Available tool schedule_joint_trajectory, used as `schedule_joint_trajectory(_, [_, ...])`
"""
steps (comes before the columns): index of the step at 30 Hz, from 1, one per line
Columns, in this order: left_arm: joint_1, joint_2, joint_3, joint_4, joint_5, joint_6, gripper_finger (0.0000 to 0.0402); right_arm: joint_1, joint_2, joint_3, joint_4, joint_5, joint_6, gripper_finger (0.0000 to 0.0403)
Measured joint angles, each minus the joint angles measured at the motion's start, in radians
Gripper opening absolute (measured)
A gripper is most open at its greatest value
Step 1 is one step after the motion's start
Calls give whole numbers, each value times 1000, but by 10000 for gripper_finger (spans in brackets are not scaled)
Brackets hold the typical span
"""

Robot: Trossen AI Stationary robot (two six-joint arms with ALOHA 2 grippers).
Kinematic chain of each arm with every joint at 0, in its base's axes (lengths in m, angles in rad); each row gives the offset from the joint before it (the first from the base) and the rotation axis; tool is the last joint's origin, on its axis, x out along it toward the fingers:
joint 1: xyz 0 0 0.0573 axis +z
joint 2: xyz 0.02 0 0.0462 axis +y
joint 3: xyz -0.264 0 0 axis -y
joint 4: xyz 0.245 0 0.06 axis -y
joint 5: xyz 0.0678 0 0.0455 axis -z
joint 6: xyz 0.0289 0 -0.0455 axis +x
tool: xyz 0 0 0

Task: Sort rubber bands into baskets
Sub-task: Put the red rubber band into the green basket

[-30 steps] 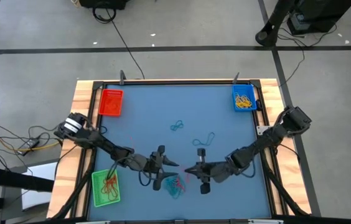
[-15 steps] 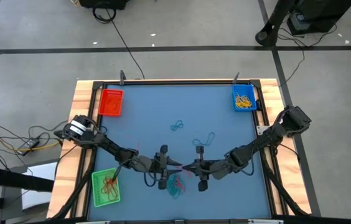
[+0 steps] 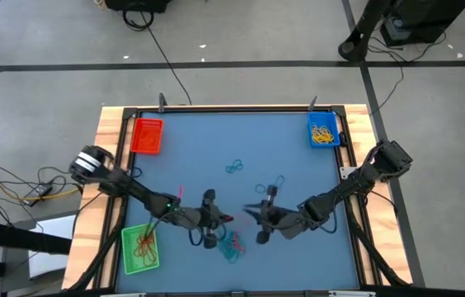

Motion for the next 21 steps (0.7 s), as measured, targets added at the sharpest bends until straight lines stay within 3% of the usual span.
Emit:
schedule_joint_trajectory(3, [-18, -93, 0, -174, -27, -54, 2, 8, 0, 0, -17, 156, -3, 66])
schedule_joint_trajectory(5, [-33, -159, 0, -290, -30, -103, 2, 11, -1, 0, -40, 193, -2, 67])
schedule_joint_trajectory(13, [-115, -437, 0, -756, 20, -368, 2, 17, -1, 0, -132, 155, 126, 67])
schedule_joint_trajectory(21, [-223, -637, 0, -1008, 153, -609, 2, 17, -1, 0, -143, 142, 145, 66])
